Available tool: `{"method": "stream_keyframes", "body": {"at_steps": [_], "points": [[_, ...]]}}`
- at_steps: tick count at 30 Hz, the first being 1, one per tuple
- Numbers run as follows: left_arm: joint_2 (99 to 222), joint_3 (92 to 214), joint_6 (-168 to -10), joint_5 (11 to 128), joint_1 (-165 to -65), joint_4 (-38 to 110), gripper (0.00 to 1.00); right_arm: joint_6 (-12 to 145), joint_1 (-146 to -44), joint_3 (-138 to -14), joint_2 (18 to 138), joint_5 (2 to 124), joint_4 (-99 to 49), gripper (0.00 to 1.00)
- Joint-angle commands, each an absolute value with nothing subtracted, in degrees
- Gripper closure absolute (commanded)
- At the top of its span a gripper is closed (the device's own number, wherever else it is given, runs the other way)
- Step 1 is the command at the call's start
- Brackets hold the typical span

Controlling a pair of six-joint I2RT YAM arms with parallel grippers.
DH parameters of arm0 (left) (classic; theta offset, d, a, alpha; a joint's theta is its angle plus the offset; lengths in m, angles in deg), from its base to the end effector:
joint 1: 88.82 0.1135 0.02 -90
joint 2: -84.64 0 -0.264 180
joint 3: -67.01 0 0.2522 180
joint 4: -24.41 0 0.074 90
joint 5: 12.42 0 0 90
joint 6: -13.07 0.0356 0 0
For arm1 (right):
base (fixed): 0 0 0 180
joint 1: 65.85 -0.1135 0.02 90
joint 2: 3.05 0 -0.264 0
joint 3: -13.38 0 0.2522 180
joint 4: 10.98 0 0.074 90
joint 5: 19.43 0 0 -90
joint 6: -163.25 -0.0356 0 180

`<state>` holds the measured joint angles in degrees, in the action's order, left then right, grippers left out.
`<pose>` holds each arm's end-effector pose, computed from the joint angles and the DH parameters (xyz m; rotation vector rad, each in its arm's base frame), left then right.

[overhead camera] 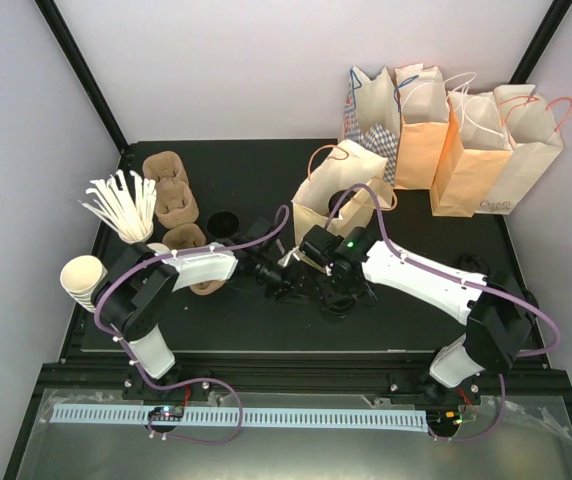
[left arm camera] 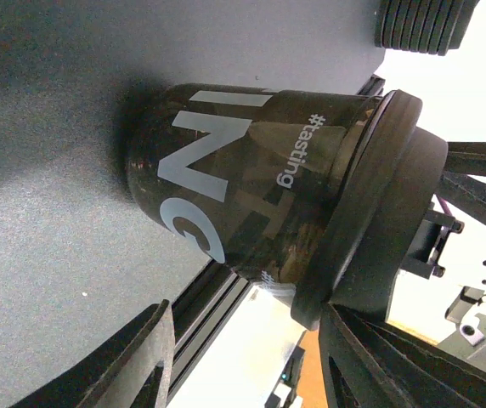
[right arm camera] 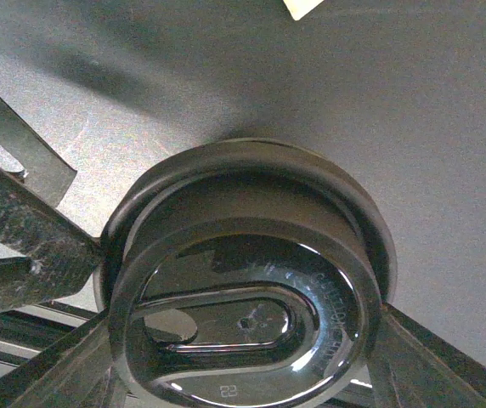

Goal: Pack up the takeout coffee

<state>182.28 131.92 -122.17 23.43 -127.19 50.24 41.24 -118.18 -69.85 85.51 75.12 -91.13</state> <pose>0.2304 -0.2192 0.1579 -0.2106 -2.5330 1.4306 0.1691 0.2144 0.2448 -0.5298 2.9832 -0.0089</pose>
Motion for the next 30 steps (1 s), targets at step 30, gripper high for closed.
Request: {"method": "stream_keyframes", "body": {"at_steps": [30], "points": [[186.6, 128.3, -125.4, 26.2, -131.1, 44.3, 0.59, 50.4, -118.1, -60.9, 84.4, 67.6, -84.1, 0.38]]}}
